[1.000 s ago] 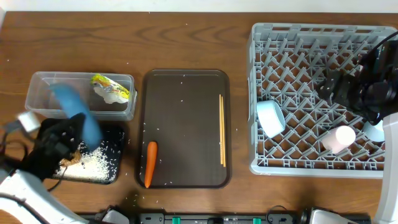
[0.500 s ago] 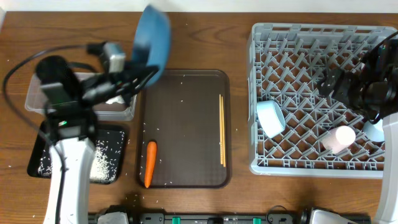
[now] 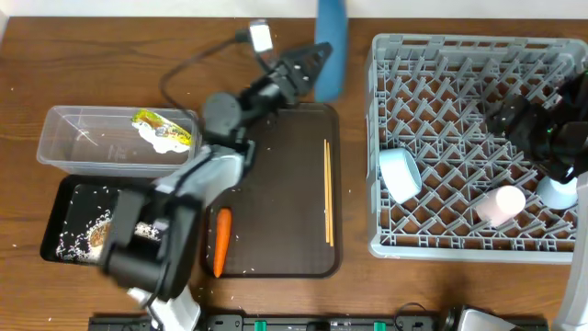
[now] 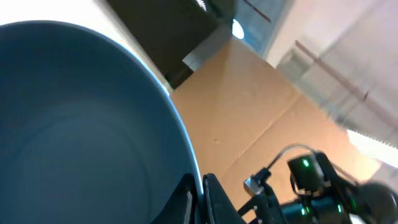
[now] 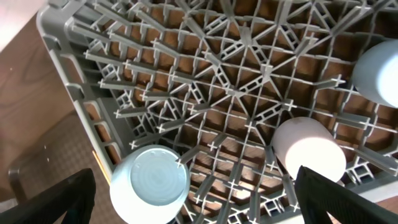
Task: Sort waste into correct bins and load items into the dishwasher rack
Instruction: 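Carry the blue plate to the rack and stand it upright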
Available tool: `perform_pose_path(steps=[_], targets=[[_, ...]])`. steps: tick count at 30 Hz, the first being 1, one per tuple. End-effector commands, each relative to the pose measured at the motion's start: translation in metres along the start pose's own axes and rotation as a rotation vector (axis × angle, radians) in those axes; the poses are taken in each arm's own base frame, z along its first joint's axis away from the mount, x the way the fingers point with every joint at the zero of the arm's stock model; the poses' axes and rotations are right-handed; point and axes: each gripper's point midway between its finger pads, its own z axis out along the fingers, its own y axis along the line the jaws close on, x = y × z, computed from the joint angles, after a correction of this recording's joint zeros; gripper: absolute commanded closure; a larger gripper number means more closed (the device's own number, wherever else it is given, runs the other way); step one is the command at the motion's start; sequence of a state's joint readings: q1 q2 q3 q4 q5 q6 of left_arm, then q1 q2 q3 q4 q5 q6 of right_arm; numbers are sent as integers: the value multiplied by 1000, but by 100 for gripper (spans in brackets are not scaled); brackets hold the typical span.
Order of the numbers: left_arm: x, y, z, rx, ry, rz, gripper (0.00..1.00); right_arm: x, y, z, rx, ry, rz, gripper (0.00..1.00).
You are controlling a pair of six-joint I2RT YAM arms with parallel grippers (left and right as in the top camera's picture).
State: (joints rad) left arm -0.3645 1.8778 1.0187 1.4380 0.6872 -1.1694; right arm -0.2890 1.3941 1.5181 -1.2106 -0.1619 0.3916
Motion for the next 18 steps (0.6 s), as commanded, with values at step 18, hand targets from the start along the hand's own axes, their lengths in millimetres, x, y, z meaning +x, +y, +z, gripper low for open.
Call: perform_pose_path(steps=[18], targets=[[88, 5, 83, 56, -16, -280, 94, -2, -10, -2, 15, 2, 54, 4]])
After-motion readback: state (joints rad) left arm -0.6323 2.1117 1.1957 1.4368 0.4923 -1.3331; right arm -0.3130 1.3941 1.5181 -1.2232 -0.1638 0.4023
